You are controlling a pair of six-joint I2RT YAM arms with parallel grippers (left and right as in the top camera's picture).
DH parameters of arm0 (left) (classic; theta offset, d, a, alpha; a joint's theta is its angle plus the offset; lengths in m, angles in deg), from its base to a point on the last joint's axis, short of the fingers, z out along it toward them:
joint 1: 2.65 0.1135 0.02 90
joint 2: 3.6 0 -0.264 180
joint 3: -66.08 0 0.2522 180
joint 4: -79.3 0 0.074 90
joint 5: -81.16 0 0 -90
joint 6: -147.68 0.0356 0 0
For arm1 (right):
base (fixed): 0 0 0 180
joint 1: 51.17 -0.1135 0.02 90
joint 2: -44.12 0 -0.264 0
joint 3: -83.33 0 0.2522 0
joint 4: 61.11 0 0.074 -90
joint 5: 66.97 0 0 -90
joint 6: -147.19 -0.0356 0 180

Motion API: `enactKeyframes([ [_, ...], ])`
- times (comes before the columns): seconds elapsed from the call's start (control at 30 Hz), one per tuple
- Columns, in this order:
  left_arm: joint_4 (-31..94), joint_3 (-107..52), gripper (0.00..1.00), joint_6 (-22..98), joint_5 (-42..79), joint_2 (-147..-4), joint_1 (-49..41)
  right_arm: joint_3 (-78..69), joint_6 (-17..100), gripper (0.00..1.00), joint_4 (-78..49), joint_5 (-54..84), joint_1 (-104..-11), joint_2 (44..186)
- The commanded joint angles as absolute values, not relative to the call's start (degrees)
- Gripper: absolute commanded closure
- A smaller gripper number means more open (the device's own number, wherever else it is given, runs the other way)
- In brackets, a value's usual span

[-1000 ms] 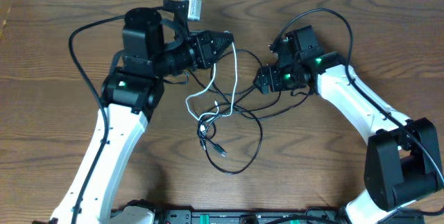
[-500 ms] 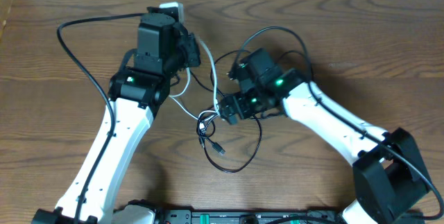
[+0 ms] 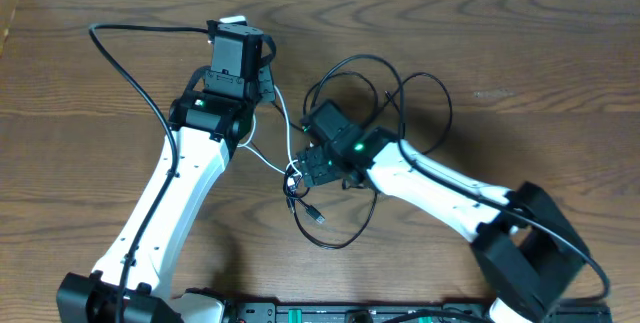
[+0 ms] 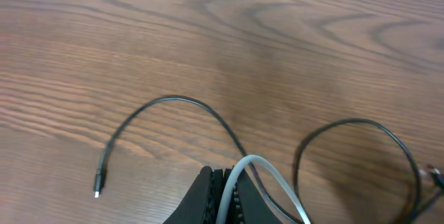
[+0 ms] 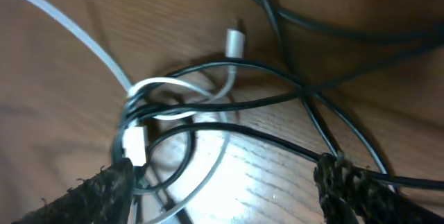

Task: Untangle cables

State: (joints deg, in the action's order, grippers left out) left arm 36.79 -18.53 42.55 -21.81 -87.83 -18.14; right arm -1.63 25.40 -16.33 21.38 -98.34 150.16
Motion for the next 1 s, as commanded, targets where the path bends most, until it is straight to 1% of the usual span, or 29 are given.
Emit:
enactKeyframes([
  [0.0,35.94,-19.16,0.93,42.83,-25.0,-87.44,-18.09,-2.31,16.79,0.22,-16.33,25.29,-98.69,152.32],
  [0.07,35.59,-19.16,0.93,42.79,-24.98,-87.44,-18.12,-2.31,13.66,0.26,-16.28,25.29,-98.67,153.02],
  [0.2,34.95,-19.16,0.92,42.37,-24.93,-87.39,-18.12,-2.31,4.07,0.3,-16.35,26.17,-98.63,153.66],
  [0.27,34.32,-19.16,0.92,42.37,-24.72,-87.39,-18.12,-2.31,-0.44,0.36,-16.37,26.95,-98.63,153.66],
  [0.33,33.6,-19.16,0.92,42.37,-24.72,-87.39,-18.12,-2.31,-5.24,0.39,-16.31,27.63,-98.63,153.66],
  [0.53,32.57,-19.16,0.93,42.37,-24.72,-87.39,-18.12,-2.31,-10.66,0.49,-16.11,28.9,-98.63,153.72],
  [0.67,32.44,-19.16,0.93,42.35,-24.5,-87.39,-18.12,-2.28,-13.77,0.5,-15.56,30.43,-98.67,154.6],
  [0.83,32.35,-19.16,0.93,41.96,-24.34,-87.39,-18.12,-2.28,-16.11,0.46,-16.24,30.41,-98.47,156.76],
  [0.9,32.33,-19.16,0.93,41.96,-24.34,-87.39,-18.12,-2.28,-16.02,0.47,-17.09,30.6,-98.45,157.33],
  [0.93,32.33,-19.16,0.93,41.96,-24.34,-87.39,-18.12,-2.28,-16.04,0.51,-17.35,31.11,-98.45,157.35],
  [0.97,32.31,-19.16,0.93,41.96,-24.34,-87.39,-18.12,-2.28,-16.04,0.6,-17.38,31.61,-98.45,157.42],
])
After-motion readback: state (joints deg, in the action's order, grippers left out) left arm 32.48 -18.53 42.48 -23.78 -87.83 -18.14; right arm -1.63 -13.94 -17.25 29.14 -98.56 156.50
